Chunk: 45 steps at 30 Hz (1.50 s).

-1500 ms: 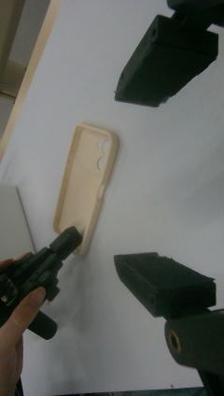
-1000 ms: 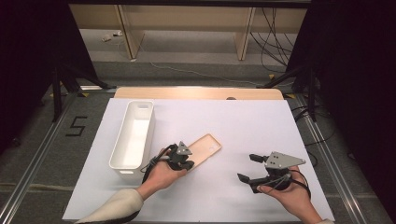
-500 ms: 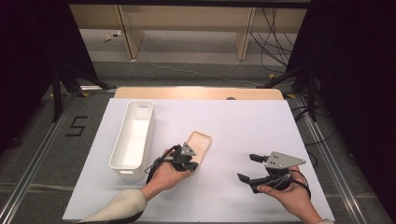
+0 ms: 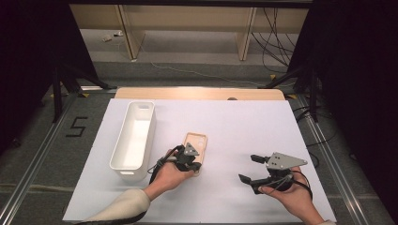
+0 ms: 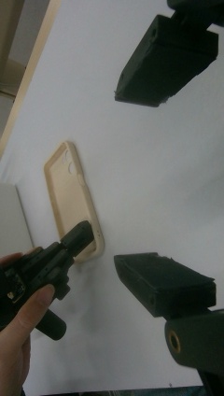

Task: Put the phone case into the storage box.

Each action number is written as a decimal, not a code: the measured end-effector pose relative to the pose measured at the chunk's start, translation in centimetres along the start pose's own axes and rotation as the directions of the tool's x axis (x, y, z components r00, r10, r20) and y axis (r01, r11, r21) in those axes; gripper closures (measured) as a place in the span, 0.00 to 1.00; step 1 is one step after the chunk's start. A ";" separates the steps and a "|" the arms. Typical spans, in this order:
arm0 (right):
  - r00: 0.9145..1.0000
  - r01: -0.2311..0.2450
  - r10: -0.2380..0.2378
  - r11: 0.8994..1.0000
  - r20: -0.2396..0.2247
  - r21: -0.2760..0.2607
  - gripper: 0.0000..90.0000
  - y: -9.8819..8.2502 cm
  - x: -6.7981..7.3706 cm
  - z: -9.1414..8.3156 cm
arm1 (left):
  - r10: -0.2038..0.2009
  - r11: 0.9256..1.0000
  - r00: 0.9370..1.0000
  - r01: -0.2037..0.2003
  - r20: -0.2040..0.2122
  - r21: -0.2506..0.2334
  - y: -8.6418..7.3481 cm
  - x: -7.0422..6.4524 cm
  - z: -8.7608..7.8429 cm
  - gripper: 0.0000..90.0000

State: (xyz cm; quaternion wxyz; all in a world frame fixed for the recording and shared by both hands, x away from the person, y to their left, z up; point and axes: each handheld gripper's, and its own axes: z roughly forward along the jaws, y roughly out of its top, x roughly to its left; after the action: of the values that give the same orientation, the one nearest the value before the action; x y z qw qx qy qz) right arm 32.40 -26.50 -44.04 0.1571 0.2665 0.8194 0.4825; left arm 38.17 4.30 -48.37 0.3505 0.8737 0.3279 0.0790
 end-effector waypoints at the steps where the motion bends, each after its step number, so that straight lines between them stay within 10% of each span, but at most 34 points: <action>1: 1.000 0.000 0.000 1.000 0.000 0.000 0.21 0.0 0.0 0.0 | 0.000 1.000 1.000 0.000 0.000 0.000 0.0 0.0 0.0 1.00; 31: 1.000 0.001 -0.001 1.000 -0.001 -0.001 0.21 0.0 0.0 0.0 | 0.004 0.999 1.000 -0.005 -0.017 -0.046 0.2 0.2 -0.8 0.96; 37: 1.000 0.001 -0.001 1.000 0.000 -0.002 0.21 0.0 0.0 -0.1 | 0.037 0.989 0.999 -0.041 -0.029 -0.142 0.4 0.0 -3.0 0.73; 45: 1.000 0.002 -0.002 1.000 0.001 -0.001 0.21 0.0 0.0 -0.1 | 0.124 0.967 0.990 -0.134 -0.062 -0.219 0.0 -0.6 -6.2 0.16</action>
State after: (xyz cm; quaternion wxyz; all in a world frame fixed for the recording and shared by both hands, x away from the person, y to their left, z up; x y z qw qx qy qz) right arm 32.37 -26.57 -44.01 0.1581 0.2660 0.8194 0.4825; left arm 35.41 7.47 -43.71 0.4322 0.8464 0.2678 0.1586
